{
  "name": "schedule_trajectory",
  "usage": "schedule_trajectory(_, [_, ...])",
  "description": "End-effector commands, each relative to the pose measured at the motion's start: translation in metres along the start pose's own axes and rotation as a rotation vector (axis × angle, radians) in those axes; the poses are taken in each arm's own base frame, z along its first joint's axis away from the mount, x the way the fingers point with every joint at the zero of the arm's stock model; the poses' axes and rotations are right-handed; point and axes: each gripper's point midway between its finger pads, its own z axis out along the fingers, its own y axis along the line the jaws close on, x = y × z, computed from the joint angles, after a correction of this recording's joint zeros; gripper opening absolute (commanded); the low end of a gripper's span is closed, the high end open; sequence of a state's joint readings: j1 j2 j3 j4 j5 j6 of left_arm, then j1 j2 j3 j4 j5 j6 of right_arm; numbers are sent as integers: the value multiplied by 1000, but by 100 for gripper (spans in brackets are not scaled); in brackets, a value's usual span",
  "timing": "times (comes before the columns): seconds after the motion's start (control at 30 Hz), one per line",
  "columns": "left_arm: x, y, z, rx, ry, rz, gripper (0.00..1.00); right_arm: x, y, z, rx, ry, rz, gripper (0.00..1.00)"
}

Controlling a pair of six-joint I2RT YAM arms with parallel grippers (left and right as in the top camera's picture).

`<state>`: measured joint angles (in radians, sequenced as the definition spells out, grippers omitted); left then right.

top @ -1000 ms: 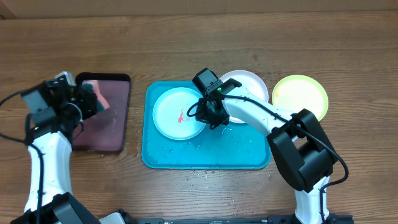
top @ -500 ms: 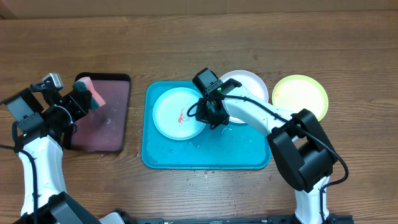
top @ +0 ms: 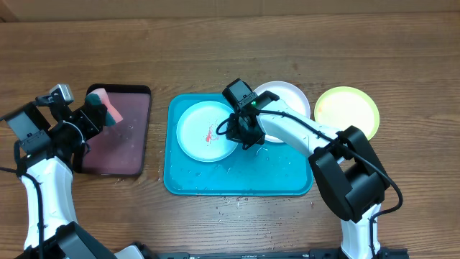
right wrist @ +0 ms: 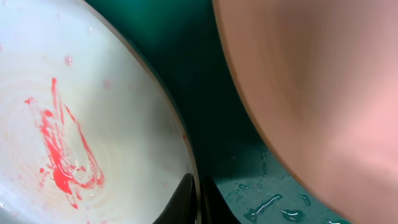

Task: Clean dirty plates on tray and stack at the side
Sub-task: 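Lift the sponge with the left gripper and move it toward the light-blue plate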

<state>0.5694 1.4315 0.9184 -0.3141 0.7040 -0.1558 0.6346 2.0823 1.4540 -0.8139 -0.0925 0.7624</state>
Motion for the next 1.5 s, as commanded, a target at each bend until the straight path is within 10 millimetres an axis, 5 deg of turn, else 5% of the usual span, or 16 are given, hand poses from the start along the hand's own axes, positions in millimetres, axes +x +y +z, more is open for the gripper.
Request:
schedule_trajectory(0.0, [-1, -7, -4, 29, -11, 6, 4, 6, -22, 15, 88, 12, -4, 4])
schedule_trajectory(0.33, [0, -8, 1, 3, -7, 23, 4, 6, -22, 15, 87, 12, -4, 4])
schedule_trajectory(0.5, [16, 47, 5, -480, 4, -35, 4, 5, -21, 15, 83, 8, -5, 4])
schedule_trajectory(0.6, [33, 54, 11, -635, 45, -2, 4, 5, -21, 15, 82, 8, -4, 4])
schedule_trajectory(0.77, [51, 16, 41, -557, 132, 138, 4, 7, -21, 15, 83, 16, -5, 4])
schedule_trajectory(0.97, [64, -78, 64, -292, 228, 371, 4, 14, -17, 16, 83, 28, -22, 4])
schedule_trajectory(1.1, [97, -129, 79, -125, 297, 436, 4, 16, -13, 16, 79, 26, -31, 4])
schedule_trajectory(1.27, [145, -158, 102, -26, 408, 492, 4, 16, -13, 16, 79, 26, -31, 4])
schedule_trajectory(1.47, [195, -168, 130, 31, 517, 533, 4, 16, -13, 16, 79, 26, -31, 4])
